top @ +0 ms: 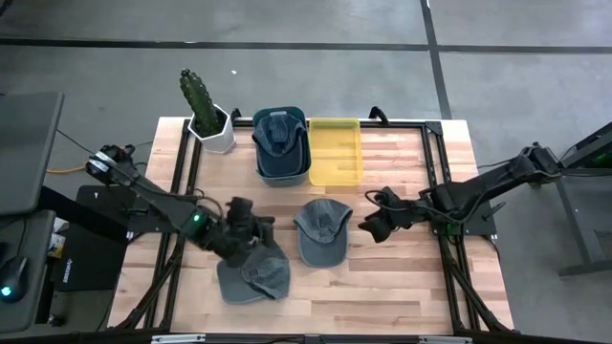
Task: Pick & Place hat
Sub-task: Put the top gray cap into the yellow bin
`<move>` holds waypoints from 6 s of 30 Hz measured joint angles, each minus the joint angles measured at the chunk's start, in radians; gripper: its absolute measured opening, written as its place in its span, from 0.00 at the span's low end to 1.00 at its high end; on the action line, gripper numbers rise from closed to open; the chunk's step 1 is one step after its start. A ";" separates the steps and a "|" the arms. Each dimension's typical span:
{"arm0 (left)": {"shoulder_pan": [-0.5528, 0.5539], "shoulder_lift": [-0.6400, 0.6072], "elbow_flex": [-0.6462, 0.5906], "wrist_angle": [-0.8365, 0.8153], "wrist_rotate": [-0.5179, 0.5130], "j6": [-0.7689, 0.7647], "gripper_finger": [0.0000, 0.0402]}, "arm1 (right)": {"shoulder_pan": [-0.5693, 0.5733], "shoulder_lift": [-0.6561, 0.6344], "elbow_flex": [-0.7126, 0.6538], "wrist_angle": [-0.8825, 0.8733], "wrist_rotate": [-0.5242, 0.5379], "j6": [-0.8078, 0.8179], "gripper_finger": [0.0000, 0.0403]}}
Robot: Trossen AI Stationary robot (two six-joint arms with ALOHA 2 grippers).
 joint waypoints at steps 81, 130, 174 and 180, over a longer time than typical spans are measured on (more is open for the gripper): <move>-0.495 -0.382 -0.313 -0.168 -0.338 -0.007 0.00 | -0.171 0.563 -0.122 0.690 -0.145 0.575 0.29; -0.494 -0.381 -0.312 -0.165 -0.320 -0.017 0.00 | -0.108 0.033 -0.122 0.460 0.136 0.232 0.02; -0.493 -0.382 -0.312 -0.166 -0.489 -0.234 0.00 | -1.156 0.349 0.333 0.067 -0.545 -0.627 0.02; -0.493 -0.382 -0.312 -0.166 -0.488 -0.234 0.00 | -1.167 0.477 0.391 0.050 -0.601 -0.619 0.02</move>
